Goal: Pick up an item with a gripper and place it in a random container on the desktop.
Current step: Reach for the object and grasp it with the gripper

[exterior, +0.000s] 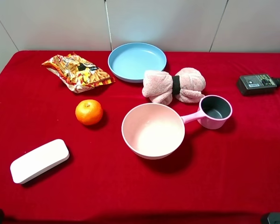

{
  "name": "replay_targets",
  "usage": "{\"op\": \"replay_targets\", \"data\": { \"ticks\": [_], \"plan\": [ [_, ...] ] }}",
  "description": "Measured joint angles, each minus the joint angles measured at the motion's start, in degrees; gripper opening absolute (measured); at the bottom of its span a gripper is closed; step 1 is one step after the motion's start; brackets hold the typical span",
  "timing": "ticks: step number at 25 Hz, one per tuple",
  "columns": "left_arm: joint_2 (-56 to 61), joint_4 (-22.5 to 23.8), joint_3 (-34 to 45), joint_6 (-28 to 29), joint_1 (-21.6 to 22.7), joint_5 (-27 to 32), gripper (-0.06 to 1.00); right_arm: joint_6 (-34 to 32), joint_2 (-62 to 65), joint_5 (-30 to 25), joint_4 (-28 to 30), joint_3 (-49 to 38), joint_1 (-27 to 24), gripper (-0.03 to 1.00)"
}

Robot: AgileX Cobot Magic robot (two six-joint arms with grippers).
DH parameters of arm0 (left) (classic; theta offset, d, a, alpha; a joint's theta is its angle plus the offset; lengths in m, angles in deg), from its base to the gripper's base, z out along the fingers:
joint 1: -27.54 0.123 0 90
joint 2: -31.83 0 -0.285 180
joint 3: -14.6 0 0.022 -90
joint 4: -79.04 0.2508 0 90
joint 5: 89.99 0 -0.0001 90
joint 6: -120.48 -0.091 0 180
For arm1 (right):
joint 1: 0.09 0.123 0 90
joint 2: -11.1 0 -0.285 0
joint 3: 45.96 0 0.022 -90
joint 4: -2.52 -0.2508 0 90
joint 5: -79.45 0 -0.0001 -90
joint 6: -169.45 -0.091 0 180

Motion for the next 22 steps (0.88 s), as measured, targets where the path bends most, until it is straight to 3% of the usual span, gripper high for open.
{"op": "replay_targets", "data": {
  "ticks": [22],
  "plan": [
    [0.0, 0.0, 0.0, 0.0, 0.0, 0.0, 0.99, -21.6, -35.9, -0.2, -0.2, 21.1, 0.0, 0.69]
  ]
}}
